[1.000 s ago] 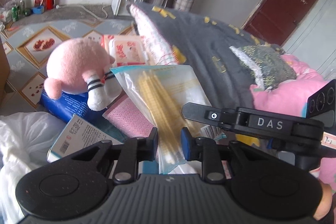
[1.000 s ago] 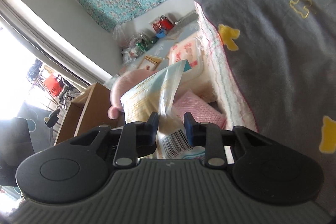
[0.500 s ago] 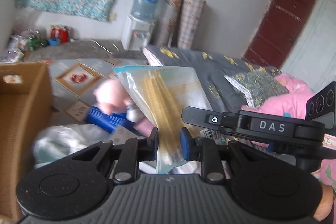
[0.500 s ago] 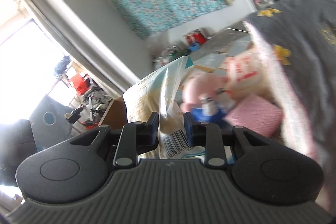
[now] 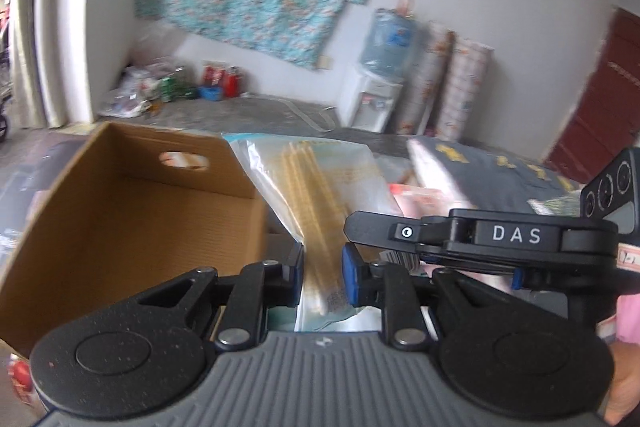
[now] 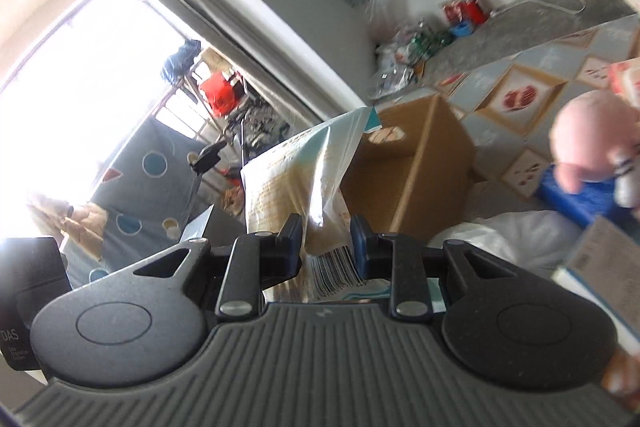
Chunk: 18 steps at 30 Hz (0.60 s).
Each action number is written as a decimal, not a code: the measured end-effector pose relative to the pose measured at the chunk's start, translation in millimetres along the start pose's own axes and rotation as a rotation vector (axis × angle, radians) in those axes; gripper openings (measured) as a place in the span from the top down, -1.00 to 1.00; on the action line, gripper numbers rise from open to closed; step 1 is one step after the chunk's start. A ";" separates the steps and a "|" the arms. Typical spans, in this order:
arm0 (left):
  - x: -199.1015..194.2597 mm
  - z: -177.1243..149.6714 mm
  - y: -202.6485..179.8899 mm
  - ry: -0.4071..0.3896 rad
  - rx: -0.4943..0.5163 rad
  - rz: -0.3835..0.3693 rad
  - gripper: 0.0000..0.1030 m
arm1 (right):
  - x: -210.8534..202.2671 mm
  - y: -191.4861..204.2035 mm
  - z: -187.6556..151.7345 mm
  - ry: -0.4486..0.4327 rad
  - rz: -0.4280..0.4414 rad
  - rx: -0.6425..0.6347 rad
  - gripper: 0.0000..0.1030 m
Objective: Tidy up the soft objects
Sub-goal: 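Carry the swab bag with the right tool into the cardboard box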
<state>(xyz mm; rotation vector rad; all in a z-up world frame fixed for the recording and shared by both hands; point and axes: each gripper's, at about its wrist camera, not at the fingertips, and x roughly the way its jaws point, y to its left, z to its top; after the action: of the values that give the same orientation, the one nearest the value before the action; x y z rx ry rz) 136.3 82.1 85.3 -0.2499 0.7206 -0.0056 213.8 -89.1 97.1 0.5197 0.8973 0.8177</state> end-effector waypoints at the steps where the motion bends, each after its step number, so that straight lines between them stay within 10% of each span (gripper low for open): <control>1: 4.0 5.6 12.0 0.011 -0.010 0.013 0.60 | 13.3 2.6 2.7 0.016 0.001 0.003 0.50; 18: 154.4 69.5 146.2 0.279 -0.074 0.051 0.64 | 180.9 -30.0 67.2 0.125 -0.149 -0.027 0.20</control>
<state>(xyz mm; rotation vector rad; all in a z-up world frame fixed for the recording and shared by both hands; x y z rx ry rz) 286.2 225.5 1.5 -0.3046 1.0053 0.0351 348.2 33.6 26.3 0.3764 1.0261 0.7315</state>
